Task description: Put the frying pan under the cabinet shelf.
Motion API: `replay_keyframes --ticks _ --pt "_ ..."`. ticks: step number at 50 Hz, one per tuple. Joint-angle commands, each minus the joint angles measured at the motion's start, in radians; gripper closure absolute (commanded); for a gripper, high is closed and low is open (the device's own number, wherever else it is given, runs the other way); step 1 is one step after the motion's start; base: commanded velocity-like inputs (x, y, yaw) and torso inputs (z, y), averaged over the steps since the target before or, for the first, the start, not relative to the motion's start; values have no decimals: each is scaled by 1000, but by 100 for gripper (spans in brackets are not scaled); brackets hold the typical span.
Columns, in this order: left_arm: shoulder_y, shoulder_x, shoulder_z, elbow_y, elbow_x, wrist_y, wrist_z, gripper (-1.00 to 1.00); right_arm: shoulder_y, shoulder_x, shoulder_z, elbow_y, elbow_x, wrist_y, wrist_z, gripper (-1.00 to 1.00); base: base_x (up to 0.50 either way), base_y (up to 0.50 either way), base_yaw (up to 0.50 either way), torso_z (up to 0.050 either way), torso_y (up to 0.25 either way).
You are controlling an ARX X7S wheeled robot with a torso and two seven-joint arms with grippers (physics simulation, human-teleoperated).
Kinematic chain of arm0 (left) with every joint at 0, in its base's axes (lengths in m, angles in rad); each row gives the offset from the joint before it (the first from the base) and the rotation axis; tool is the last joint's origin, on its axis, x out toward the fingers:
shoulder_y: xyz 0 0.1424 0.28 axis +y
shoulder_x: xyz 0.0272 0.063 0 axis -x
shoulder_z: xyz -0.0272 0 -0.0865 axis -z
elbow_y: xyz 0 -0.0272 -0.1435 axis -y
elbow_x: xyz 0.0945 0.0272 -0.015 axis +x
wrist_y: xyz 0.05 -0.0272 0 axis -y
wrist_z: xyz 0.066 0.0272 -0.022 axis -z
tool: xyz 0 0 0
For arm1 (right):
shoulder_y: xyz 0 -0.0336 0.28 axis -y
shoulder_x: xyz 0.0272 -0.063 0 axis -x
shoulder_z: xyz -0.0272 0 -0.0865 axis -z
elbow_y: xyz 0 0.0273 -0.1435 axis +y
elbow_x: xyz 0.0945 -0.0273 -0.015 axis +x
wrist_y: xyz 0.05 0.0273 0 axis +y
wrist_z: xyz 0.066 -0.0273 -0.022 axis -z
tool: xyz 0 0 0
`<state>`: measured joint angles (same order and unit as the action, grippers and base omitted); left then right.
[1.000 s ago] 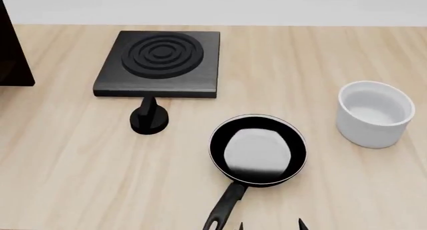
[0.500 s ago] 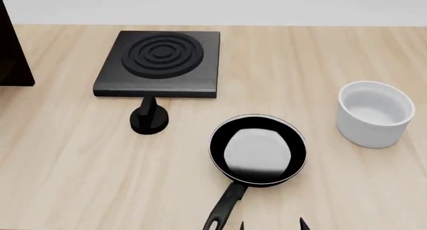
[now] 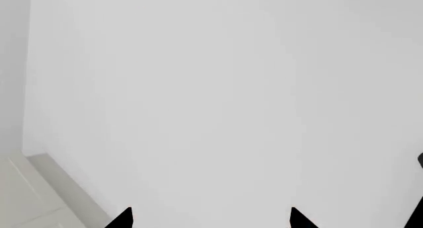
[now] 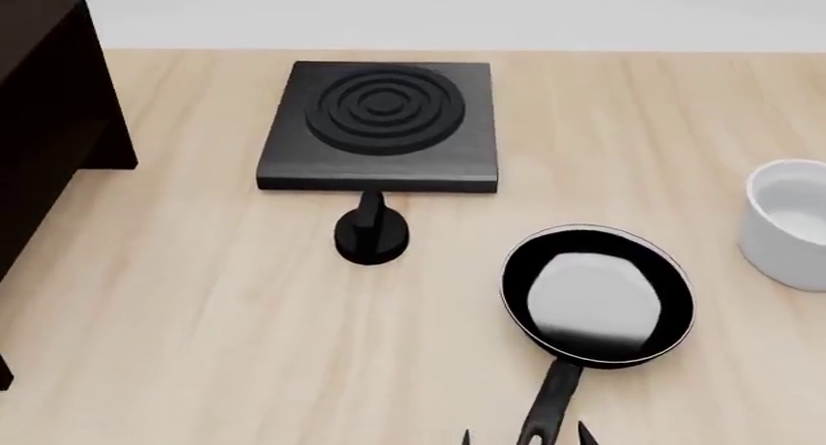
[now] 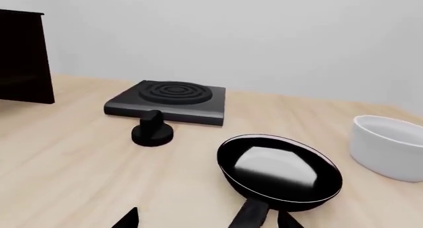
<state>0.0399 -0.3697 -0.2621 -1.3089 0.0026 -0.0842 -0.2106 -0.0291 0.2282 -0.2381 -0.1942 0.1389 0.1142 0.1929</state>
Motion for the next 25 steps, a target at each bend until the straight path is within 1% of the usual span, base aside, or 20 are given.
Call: replay_keyframes --ticks 1,25 --pt "0 -1 0 0 0 0 0 -100 -5 7 -8 -11 2 4 7 -100 27 500 0 0 0" --pt "0 -1 0 0 0 0 0 -100 -4 20 -19 -24 7 7 19 -100 26 500 0 0 0"
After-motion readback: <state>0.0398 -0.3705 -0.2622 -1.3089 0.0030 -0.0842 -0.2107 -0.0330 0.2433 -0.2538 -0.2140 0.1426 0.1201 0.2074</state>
